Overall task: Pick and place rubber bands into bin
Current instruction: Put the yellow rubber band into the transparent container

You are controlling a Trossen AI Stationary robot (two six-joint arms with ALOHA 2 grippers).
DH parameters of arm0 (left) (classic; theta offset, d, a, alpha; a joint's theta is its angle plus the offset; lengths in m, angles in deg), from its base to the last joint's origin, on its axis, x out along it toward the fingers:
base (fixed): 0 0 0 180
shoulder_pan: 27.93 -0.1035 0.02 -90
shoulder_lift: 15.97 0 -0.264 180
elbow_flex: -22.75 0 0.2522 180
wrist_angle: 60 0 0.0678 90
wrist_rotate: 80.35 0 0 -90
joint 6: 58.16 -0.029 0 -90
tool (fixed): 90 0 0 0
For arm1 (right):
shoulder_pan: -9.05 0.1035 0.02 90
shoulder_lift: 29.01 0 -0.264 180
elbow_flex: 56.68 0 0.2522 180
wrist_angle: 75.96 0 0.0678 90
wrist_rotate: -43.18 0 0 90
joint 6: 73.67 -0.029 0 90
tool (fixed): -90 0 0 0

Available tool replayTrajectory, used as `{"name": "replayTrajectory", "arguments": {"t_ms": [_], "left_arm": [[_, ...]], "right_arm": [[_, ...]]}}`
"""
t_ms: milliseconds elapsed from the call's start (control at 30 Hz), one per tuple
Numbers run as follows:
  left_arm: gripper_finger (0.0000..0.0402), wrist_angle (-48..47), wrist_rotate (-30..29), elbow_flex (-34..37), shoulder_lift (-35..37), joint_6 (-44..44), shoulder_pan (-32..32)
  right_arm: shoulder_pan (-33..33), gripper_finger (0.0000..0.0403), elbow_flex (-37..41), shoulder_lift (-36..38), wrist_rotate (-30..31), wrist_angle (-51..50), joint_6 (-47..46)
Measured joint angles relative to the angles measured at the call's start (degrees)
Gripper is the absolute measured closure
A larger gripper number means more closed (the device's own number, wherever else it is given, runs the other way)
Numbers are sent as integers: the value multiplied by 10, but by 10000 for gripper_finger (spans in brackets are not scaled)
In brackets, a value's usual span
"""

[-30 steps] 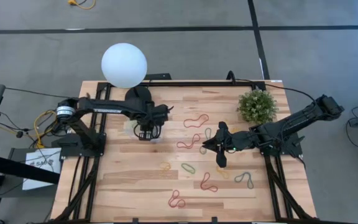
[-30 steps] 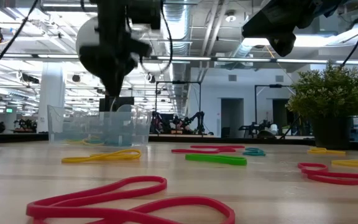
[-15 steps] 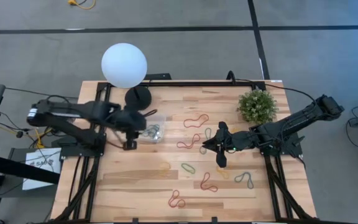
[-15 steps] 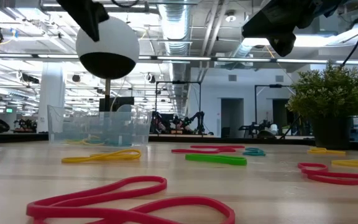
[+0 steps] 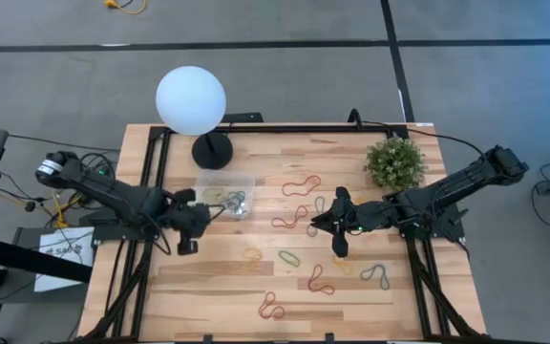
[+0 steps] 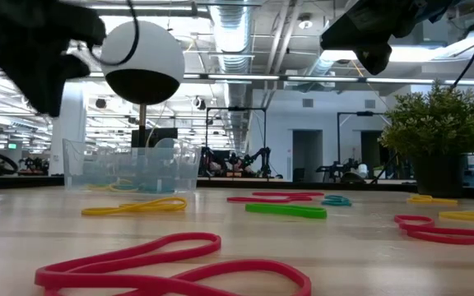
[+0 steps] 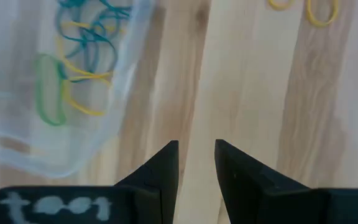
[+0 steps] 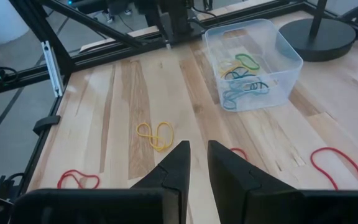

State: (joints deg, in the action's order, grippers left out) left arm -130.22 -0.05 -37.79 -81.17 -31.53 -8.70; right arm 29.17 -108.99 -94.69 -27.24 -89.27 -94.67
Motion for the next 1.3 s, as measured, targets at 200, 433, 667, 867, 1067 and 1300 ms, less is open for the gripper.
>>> {"name": "replayTrajectory", "arguments": {"t_ms": [200,433,667,867,1067,1300], "left_arm": [[307,95,-1,83,0,23,31],[307,136,-16,106,0,38,32],[307,140,-21,106,0,29,32],[307,140,-49,106,0,22,32],[307,140,-67,106,0,19,32],[307,140,-67,106,0,19,32]], "right_arm": [[0,353,0,0,0,0,0],[-26,353,0,0,0,-6,-41],[-69,353,-46,-1,-22,-261,-150],[-105,353,-71,-38,-86,-462,-258],[-136,353,-71,-134,-108,-489,-285],[-185,353,-84,-231,-137,-561,-385]]}}
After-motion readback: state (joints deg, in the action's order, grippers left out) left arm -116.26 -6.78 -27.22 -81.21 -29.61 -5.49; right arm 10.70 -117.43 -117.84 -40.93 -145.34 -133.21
